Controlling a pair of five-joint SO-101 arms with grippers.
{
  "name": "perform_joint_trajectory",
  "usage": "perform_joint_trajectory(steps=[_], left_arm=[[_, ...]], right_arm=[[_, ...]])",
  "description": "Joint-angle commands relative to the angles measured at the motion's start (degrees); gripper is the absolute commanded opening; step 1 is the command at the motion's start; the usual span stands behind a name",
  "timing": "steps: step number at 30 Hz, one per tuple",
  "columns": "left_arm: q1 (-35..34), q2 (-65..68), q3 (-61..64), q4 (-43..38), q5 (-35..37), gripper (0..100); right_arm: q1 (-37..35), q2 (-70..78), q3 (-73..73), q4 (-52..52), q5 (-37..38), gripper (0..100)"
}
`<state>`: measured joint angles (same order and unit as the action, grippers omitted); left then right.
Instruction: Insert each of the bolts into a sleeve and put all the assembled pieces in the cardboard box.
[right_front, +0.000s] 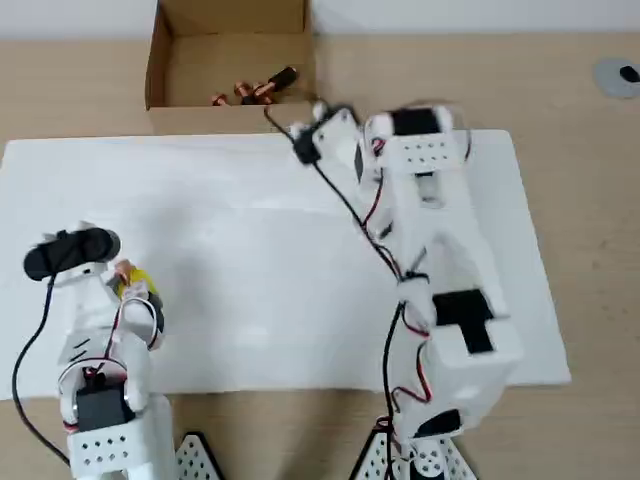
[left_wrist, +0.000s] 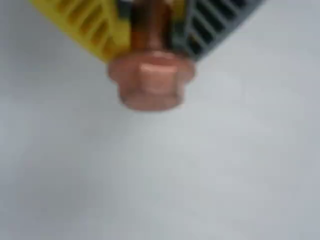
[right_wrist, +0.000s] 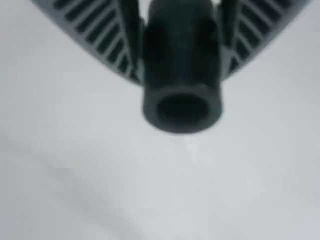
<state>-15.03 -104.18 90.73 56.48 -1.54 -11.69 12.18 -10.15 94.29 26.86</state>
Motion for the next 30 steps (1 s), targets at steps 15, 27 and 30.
perform_joint_trajectory(steps=[15,27,30], left_arm=[[-0.35,-0.31,-32.44,-1.23,0.26,1],[-0.35,-0.22,-53.54,-1.23,0.26,1],[-0.44,-0.22,-57.32,-1.23,0.26,1]], right_arm=[[-0.84,-39.6,-7.25,6.77,-0.35,1.6],[-13.85,-65.63,18.15,4.57,-0.26,1.2],[-15.16,-72.92,27.82,-5.36,-0.44,1.2]])
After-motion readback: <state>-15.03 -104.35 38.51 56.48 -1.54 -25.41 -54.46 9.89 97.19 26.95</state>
